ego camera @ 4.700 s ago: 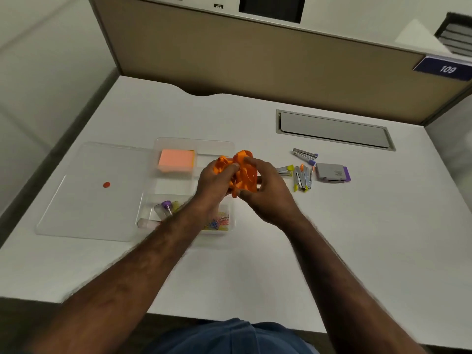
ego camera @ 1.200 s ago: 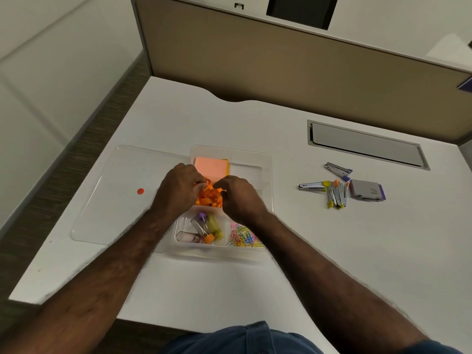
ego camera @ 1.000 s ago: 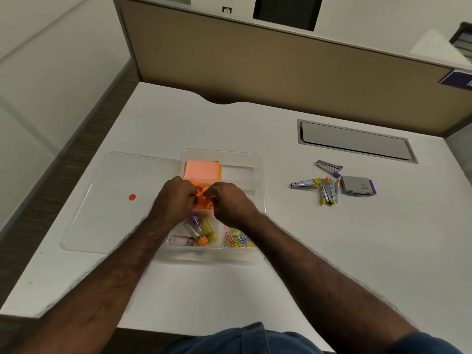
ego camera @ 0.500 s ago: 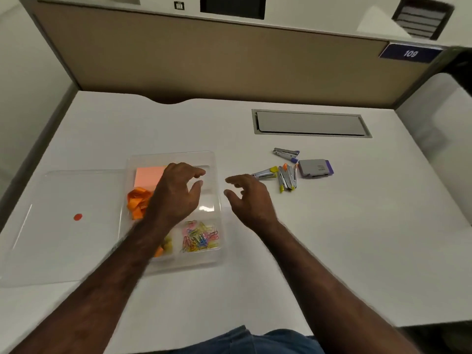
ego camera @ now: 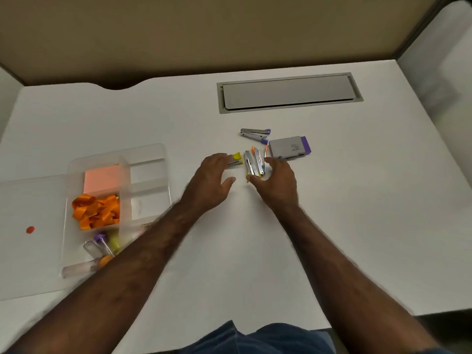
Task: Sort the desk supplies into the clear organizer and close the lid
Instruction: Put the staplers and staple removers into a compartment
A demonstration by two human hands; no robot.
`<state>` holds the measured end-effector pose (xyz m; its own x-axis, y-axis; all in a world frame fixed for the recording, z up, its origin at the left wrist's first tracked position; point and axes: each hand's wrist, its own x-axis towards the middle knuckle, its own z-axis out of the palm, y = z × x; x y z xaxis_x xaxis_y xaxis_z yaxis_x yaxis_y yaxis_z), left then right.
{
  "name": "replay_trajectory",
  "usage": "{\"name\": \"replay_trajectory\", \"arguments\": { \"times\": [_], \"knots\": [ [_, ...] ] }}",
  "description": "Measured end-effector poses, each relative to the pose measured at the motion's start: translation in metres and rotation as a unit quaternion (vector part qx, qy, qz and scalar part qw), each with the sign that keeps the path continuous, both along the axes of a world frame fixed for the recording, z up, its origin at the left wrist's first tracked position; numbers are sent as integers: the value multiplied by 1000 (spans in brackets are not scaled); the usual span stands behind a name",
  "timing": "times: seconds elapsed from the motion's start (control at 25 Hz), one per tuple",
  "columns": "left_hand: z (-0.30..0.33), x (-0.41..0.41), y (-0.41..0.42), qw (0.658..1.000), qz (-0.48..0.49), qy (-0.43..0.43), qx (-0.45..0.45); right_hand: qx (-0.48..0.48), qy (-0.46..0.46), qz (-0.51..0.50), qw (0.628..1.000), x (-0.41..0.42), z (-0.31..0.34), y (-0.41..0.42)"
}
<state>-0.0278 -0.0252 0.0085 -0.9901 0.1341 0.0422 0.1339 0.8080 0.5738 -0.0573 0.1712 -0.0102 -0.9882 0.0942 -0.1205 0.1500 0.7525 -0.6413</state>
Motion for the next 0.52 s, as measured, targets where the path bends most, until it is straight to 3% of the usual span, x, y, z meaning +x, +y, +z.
{"name": "replay_trajectory", "arguments": {
  "times": [0.2, 0.52],
  "knots": [
    [-20, -28, 21, 995, 25, -73, -64, 120, 5, 75, 990, -13, -14, -2],
    [-25, -32, 31, 988, 61, -75, -118, 115, 35, 113, 986, -6, -14, 2]
  ]
}}
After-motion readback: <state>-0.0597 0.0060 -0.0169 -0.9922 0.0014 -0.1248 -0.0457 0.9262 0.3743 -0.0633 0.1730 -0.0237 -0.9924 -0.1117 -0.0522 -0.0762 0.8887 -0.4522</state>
